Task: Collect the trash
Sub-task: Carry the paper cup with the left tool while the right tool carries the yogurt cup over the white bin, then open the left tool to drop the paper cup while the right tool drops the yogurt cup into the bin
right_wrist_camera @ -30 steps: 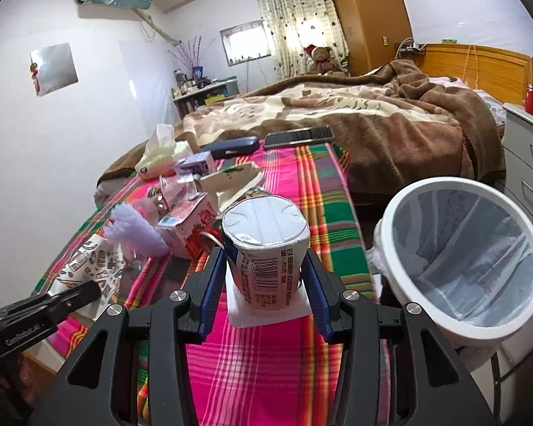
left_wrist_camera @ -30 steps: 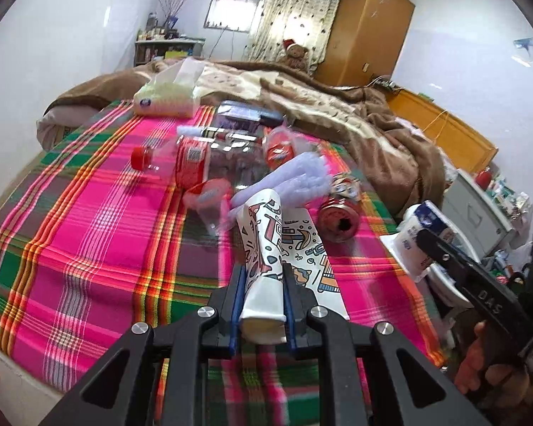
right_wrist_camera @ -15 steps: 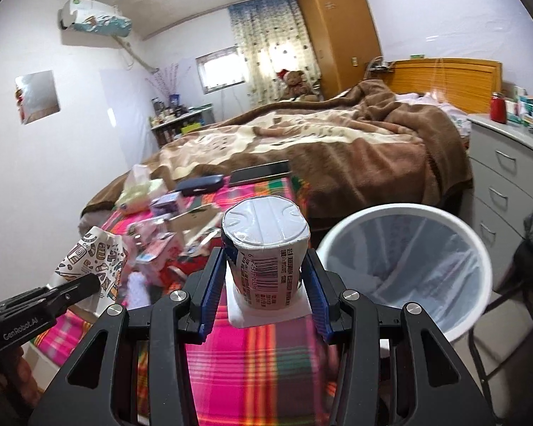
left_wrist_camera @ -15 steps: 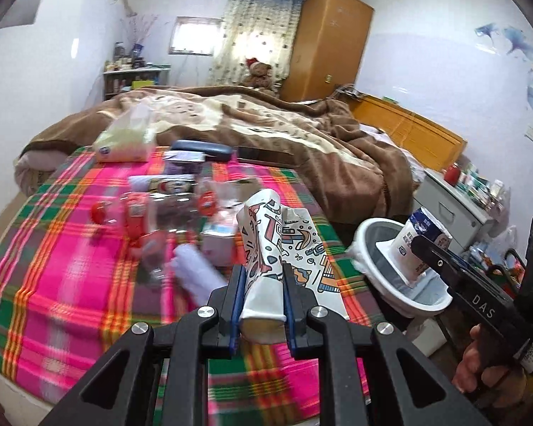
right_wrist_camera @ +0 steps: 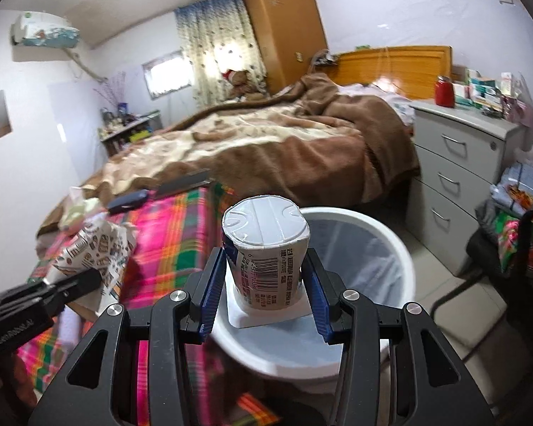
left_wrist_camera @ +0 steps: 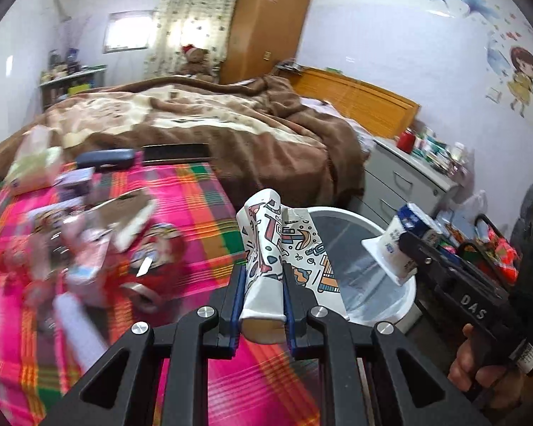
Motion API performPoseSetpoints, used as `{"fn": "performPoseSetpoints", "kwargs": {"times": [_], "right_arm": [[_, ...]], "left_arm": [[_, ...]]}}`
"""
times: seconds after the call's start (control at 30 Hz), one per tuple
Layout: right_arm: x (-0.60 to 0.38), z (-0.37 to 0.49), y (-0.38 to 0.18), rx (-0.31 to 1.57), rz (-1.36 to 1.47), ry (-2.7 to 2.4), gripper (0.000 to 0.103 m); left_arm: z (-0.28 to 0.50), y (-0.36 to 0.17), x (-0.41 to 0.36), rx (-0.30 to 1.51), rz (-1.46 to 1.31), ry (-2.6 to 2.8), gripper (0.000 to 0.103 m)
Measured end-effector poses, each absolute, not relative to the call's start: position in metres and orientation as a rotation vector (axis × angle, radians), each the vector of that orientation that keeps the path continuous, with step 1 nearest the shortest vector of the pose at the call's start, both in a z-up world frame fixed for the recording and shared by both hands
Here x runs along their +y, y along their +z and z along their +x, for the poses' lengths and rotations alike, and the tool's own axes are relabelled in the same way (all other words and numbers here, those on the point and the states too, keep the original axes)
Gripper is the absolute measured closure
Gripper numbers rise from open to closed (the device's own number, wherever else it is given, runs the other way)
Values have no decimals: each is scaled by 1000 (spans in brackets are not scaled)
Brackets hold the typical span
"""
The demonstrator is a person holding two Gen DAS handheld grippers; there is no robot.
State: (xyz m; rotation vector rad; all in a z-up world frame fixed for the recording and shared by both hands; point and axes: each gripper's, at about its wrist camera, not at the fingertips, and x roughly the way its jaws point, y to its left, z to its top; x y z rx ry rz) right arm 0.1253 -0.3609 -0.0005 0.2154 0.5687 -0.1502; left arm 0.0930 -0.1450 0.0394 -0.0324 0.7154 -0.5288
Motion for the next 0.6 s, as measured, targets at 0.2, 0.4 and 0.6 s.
{"fn": "performPoseSetpoints", "kwargs": {"times": [0.2,0.4,0.6], "right_arm": [[-387,130,-17,629,228,-201,58],[-398,135,-27,691,215,-207,57],[-409,141,-33,721,232,-218,57]], "left_arm": [[109,28,-195,752,8,-595,84],[125,9,-236,802,58,-629,83],[138,-7,-252,831,81,-611,81]]}}
